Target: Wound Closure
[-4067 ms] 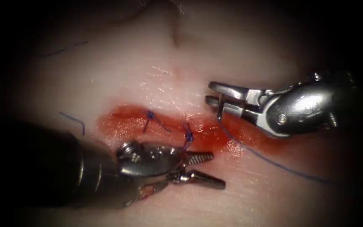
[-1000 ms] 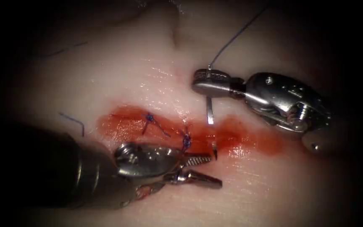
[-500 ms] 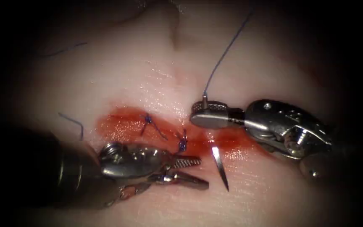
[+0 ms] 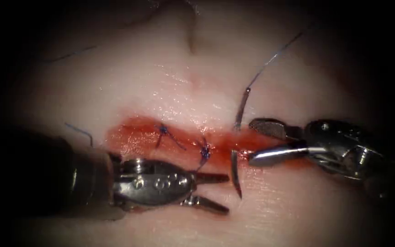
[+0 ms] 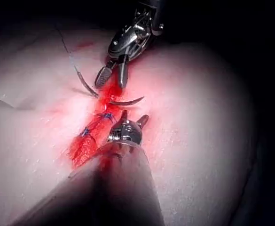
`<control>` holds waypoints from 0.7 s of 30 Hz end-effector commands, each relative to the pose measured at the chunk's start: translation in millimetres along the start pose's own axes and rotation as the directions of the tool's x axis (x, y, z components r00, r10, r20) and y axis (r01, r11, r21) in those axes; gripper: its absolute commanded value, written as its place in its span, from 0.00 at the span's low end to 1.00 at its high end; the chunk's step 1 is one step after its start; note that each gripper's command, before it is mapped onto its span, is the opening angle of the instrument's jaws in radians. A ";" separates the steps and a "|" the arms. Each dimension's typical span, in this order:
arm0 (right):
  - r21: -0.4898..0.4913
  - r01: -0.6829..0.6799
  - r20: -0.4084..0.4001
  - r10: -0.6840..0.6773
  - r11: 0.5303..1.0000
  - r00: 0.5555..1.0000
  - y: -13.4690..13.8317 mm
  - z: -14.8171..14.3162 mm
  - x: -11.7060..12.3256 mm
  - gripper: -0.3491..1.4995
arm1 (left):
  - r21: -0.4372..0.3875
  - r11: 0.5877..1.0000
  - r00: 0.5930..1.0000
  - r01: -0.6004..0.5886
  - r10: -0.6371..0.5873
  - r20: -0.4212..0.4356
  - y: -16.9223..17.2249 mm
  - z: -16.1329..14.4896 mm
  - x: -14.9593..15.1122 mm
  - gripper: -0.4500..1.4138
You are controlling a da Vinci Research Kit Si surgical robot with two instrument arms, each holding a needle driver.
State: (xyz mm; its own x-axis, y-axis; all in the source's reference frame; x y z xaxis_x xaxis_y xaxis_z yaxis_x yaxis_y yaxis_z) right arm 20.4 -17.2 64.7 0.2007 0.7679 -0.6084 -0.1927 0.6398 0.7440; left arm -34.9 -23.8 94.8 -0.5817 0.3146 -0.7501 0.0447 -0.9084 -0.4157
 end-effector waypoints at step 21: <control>-0.031 0.021 -0.004 -0.021 0.999 1.000 1.6 -0.7 -3.3 0.74 | 0.107 0.987 0.993 -0.119 0.118 0.015 -0.9 -1.7 2.5 0.44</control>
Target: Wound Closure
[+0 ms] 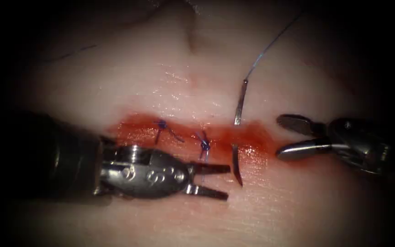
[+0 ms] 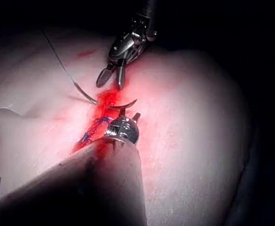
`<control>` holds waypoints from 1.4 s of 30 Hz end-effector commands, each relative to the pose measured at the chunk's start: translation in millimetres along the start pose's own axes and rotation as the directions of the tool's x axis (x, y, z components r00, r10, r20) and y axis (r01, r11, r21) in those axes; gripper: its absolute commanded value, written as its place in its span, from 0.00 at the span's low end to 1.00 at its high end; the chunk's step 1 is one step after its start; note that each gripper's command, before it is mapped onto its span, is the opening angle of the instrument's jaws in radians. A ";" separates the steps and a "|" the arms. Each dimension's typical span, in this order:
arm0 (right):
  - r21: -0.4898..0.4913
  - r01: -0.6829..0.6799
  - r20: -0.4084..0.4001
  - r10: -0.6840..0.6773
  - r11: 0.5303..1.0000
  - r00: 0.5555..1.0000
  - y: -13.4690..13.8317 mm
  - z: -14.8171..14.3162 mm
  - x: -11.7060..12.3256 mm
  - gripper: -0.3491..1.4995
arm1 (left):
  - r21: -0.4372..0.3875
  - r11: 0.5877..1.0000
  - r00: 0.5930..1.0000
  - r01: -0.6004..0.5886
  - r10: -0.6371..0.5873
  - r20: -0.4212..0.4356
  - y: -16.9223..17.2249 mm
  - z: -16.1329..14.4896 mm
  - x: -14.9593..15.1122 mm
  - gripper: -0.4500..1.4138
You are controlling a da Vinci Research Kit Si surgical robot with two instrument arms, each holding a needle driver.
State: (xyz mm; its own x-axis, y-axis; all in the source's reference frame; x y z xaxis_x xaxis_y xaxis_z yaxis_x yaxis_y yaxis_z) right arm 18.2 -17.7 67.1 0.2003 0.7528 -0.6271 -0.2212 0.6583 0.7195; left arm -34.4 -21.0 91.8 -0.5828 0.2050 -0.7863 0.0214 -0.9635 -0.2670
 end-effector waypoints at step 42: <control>-0.013 0.010 -0.001 -0.010 1.000 1.000 -0.6 2.6 -2.4 0.72 | 0.064 0.998 0.999 0.012 -0.014 0.031 -0.9 2.7 -0.3 0.00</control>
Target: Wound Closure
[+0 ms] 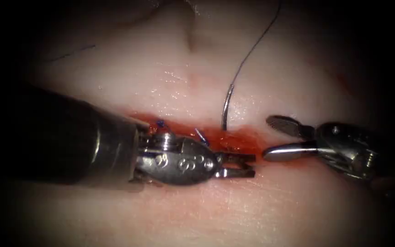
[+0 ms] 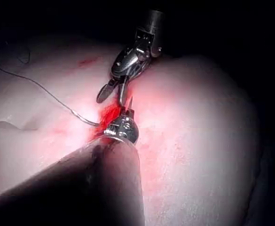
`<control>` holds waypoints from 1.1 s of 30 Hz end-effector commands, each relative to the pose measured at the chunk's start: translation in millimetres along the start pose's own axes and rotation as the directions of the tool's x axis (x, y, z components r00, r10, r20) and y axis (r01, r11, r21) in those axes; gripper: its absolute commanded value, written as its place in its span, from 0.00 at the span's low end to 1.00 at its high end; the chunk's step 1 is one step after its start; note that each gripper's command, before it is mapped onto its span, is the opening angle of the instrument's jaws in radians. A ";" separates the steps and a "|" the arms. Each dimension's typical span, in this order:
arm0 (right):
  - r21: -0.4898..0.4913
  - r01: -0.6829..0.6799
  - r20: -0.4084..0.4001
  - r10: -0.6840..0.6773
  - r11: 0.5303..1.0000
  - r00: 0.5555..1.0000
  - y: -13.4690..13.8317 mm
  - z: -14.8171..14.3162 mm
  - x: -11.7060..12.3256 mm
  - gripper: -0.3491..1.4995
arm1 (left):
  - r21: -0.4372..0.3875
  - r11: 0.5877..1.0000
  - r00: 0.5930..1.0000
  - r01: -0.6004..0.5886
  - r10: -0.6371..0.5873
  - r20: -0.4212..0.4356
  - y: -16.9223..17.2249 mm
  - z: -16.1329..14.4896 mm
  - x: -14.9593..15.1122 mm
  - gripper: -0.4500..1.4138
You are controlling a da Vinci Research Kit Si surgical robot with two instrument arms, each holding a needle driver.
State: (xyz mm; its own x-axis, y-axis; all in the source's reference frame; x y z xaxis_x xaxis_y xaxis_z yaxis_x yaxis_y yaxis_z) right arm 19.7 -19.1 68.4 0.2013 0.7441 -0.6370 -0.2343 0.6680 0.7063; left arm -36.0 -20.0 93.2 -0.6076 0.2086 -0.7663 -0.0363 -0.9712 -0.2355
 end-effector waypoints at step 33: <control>0.028 -0.012 0.006 0.012 1.000 1.000 -1.1 -0.1 -0.7 0.73 | -0.138 0.981 0.964 0.133 -0.160 -0.212 1.1 -7.8 12.2 0.00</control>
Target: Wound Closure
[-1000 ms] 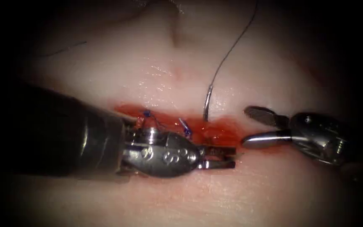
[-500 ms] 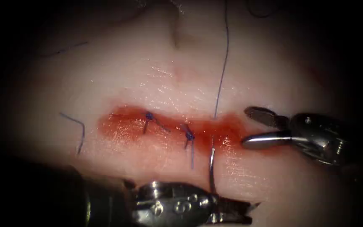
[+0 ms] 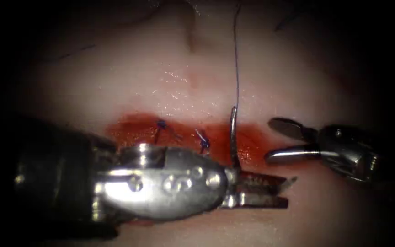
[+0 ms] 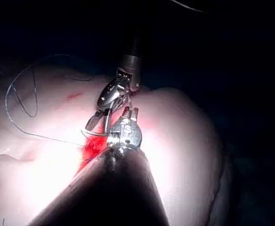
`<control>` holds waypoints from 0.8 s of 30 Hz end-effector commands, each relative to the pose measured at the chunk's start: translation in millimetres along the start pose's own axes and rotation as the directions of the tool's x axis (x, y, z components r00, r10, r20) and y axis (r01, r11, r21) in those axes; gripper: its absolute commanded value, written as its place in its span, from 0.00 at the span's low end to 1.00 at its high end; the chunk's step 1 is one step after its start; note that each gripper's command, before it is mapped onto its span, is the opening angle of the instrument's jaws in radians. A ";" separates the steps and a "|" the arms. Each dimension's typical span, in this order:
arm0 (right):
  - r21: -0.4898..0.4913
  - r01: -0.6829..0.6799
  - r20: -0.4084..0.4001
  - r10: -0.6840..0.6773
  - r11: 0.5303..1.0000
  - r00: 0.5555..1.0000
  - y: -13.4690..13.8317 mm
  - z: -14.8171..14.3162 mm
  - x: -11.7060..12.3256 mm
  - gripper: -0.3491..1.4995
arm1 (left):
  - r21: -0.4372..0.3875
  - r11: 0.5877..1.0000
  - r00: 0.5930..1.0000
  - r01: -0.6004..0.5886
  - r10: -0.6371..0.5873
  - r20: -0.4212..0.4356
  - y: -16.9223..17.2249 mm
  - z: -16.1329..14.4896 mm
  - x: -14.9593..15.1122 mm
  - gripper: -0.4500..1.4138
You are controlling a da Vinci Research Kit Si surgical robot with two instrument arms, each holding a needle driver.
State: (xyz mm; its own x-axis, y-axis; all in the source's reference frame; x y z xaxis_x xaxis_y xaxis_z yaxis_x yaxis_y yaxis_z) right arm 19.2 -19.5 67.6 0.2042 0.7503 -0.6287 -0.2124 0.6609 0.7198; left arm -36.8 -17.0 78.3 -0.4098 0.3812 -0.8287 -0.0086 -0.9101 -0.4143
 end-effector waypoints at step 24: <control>0.046 -0.117 -0.044 0.119 0.992 0.992 -2.3 -1.6 1.4 0.64 | 0.021 0.951 0.951 -0.309 0.308 0.040 0.8 1.6 -1.8 0.00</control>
State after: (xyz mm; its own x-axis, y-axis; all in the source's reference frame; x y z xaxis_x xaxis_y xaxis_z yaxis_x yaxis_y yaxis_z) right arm 17.7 -19.0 64.2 0.1290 0.8263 -0.5482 -0.1947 0.5632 0.8031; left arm -37.1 -18.6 79.9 -0.4246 0.0563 -0.9036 0.1112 -0.9873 -0.1138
